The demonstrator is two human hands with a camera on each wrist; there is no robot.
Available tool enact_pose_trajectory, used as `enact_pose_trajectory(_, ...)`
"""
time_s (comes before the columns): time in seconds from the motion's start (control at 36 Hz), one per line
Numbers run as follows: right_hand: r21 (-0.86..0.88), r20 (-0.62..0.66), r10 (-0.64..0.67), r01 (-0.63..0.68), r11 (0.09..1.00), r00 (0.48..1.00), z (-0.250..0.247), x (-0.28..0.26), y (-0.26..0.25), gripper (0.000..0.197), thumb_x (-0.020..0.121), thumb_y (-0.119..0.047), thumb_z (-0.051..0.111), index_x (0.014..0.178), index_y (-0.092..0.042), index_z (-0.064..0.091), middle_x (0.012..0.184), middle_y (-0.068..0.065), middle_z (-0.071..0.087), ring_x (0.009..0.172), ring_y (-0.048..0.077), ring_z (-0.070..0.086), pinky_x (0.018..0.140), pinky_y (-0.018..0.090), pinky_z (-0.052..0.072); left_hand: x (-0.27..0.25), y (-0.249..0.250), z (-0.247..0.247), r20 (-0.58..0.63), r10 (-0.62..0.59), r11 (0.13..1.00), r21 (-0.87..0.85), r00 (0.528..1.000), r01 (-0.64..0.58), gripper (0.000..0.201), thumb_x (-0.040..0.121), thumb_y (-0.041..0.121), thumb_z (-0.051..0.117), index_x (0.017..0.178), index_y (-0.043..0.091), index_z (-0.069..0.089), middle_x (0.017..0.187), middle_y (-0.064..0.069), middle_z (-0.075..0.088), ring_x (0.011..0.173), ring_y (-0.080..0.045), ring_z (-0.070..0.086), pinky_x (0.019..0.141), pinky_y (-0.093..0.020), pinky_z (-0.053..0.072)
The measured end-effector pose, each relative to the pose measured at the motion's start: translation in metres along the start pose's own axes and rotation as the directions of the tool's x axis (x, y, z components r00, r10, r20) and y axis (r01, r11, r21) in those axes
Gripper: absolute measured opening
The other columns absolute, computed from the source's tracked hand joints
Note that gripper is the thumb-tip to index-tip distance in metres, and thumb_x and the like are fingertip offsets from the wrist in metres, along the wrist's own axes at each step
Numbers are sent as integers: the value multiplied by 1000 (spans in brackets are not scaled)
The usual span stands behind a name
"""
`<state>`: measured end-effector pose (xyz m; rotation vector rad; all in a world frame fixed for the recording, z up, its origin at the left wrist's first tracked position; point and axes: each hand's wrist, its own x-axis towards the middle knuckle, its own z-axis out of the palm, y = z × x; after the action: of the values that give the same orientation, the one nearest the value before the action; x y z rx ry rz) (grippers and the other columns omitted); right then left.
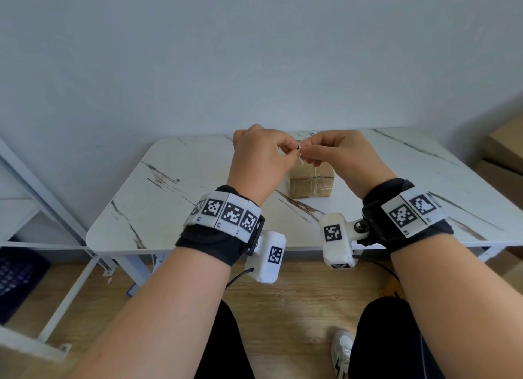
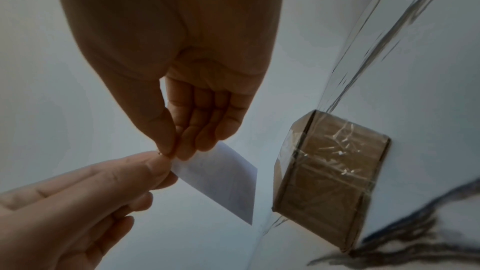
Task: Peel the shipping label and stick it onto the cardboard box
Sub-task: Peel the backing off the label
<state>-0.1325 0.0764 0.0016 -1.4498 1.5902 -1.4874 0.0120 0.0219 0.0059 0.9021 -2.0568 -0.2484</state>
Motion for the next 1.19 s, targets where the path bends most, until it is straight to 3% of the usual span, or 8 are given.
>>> enact_pose_trajectory(0.11,-12,4,1,-1,1000,1000,-1,0,-2,8,83,-7,67,81,-6,74,71,4,68,68,12,58,69,24,49,0,-1,2,-3,20,1000,12,1000,-20,10,83,31,69,85,25,77,76,14,68,81,-5,47,87,-26,29)
enact_pose_trajectory(0.36,-69,-4,-3,3,998,1000,0,-2,-4,8,82,-11,68,79,-9,74,75,7,68,67,11,56,71,23,49,1,-2,3,-7,4,1000,15,1000,-4,11,81,30,69,81,25,78,80,10,74,81,-5,47,89,-23,30)
enact_pose_trajectory(0.56,-98,-23,-8,5,995,1000,3,-3,-7,7,83,-11,67,79,-10,74,73,5,66,68,12,54,70,25,48,0,-2,3,-18,-67,998,-22,998,67,11,77,29,67,78,28,78,82,5,74,91,-17,59,87,-22,35)
enact_pose_trajectory(0.64,-101,-24,-8,5,995,1000,4,-3,-7,7,83,-11,67,79,-10,73,74,6,66,69,13,55,71,26,48,0,1,0,-16,-63,997,-43,998,62,12,78,26,67,76,25,79,78,4,75,87,-17,62,91,-30,42)
enact_pose_trajectory(0.75,-92,-31,-12,9,996,999,5,-4,-7,8,84,-11,67,76,-12,71,73,5,65,68,12,54,71,26,47,-2,5,-5,-32,-46,996,-78,998,44,13,77,21,66,73,20,79,73,4,75,81,-17,64,89,-43,48)
enact_pose_trajectory(1.03,-104,-34,-9,6,995,999,5,-3,-5,8,84,-13,67,78,-11,72,72,3,66,68,13,54,70,30,46,-1,1,-5,40,-59,989,-134,997,64,14,82,18,64,76,18,77,78,6,74,86,-16,62,91,-45,48)
enact_pose_trajectory(1.14,-98,-33,-18,14,995,999,6,-3,-5,9,84,-14,67,80,-8,73,73,6,67,68,12,56,72,30,48,0,-1,-7,55,-49,991,-118,997,55,14,81,20,65,74,20,76,66,17,62,84,-13,61,91,-46,48)
enact_pose_trajectory(1.19,-96,-38,-22,19,995,999,7,-3,-5,9,84,-14,68,80,-8,73,73,6,67,67,10,56,72,28,48,1,-2,-7,12,3,997,-74,1000,-2,14,79,21,65,71,22,76,64,16,64,82,-14,61,90,-43,48)
